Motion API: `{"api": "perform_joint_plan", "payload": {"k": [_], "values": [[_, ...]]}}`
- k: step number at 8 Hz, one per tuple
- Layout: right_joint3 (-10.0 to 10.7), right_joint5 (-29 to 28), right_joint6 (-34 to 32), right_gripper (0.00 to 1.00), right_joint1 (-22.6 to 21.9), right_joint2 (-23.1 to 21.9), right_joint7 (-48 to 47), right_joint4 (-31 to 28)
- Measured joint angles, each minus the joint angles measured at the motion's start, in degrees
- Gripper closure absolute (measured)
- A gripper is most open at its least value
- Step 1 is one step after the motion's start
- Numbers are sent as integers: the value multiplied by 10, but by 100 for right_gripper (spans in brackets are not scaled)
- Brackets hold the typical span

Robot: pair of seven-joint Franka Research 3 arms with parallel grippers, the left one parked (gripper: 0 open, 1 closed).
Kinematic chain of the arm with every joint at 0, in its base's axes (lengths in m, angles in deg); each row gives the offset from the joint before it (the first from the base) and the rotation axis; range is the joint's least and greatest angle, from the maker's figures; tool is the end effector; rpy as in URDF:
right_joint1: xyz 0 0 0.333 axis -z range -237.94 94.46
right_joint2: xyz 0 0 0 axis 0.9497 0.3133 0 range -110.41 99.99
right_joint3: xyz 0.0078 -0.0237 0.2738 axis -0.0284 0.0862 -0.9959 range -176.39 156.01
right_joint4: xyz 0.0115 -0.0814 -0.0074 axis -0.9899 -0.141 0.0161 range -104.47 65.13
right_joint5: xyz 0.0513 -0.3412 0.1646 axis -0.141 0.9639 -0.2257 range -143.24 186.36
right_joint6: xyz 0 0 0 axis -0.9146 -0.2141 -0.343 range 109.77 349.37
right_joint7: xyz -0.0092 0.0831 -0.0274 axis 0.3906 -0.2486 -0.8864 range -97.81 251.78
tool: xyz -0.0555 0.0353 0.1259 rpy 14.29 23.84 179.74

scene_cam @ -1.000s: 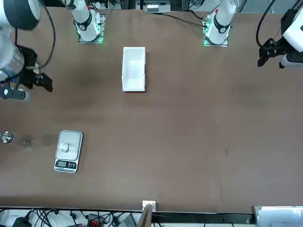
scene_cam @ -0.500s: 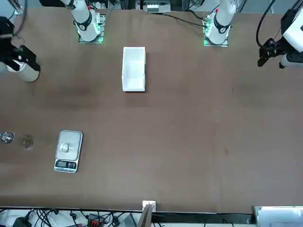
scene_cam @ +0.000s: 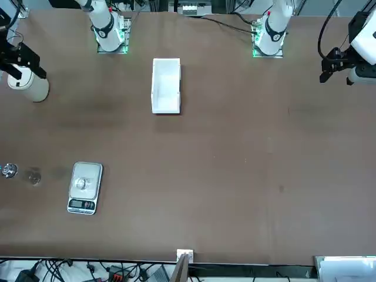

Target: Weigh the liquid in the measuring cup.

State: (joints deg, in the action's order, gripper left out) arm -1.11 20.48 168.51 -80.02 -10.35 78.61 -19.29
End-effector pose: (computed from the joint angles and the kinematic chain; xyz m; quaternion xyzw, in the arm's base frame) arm 0.5073 -0.0074 0.5771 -0.9997 -0.0084 0.0180 0.0169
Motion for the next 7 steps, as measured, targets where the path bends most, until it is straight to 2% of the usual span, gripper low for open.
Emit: {"api": "perform_joint_plan", "payload": {"k": [3, 7], "values": [[-28, -2, 1, 0, 8, -3, -24, -3], [-33, 29, 2, 0, 10, -6, -26, -5]]}}
